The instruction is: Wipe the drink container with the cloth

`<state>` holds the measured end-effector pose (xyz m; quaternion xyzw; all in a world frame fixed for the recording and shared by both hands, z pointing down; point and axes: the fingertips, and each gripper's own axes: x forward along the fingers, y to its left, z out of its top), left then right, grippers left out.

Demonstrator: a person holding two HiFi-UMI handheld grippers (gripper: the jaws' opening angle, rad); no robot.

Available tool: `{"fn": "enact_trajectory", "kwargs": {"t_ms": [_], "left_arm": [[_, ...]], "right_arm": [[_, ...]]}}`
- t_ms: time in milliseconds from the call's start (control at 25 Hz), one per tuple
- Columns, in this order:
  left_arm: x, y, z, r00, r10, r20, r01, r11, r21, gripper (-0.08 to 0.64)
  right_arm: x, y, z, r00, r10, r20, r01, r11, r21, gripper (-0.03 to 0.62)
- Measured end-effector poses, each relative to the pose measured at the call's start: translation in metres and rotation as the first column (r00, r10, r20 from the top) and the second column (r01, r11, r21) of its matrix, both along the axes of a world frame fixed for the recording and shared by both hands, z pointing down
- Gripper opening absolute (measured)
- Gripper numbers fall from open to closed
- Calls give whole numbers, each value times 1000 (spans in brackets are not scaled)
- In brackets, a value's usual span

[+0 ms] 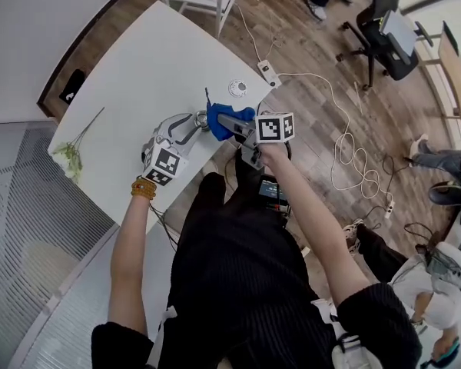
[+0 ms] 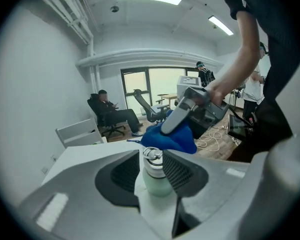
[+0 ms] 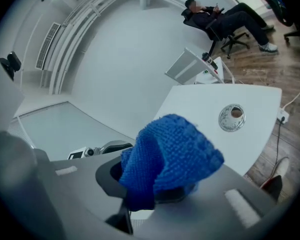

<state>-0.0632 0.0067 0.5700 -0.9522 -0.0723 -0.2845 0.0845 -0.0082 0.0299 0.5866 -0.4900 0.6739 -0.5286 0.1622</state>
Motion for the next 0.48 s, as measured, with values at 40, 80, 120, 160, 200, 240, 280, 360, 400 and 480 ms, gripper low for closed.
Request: {"fn": "enact_trajectory", "kwargs": {"t_ms": [40, 80, 120, 160, 200, 240, 280, 360, 400, 480], "left_arm": [[3, 2, 3, 1000, 17, 10, -17, 1000, -6, 134], [5, 4, 5, 999, 35, 18, -35, 999, -13, 135], [7, 6, 5, 998, 52, 22, -51, 998, -20, 132], [8, 8, 5, 997, 67, 28, -67, 997, -27, 132], [7, 10, 5, 996, 85, 40, -84, 996, -33, 132], [7, 12, 4, 993, 104, 53, -102, 994, -40, 132], [8, 13, 4, 990, 123, 65, -120, 991, -50, 132], [11, 16, 2, 986, 147, 80, -141, 987, -73, 138], [12, 16, 2, 985, 151, 85, -144, 986, -79, 138], [14, 16, 3, 982, 162, 96, -154, 985, -82, 142]], "right_arm": [[0, -1, 2, 1000, -5, 5, 5, 1000, -6, 84], [1, -2, 4, 1000, -7, 10, 7, 1000, -11, 84], [1, -2, 6, 1000, -6, 18, 6, 1000, -17, 84], [1, -1, 7, 1000, -4, 27, 5, 1000, -22, 84], [0, -1, 8, 999, -5, 34, 6, 1000, -27, 84], [0, -2, 9, 999, -8, 38, 9, 1000, -30, 85], [-1, -3, 9, 999, -13, 39, 14, 999, -31, 87], [-1, -5, 11, 999, -19, 39, 21, 999, -35, 86], [-2, -5, 12, 999, -20, 36, 21, 999, -38, 86], [-1, -5, 15, 1000, -23, 15, 23, 998, -51, 84]]}}
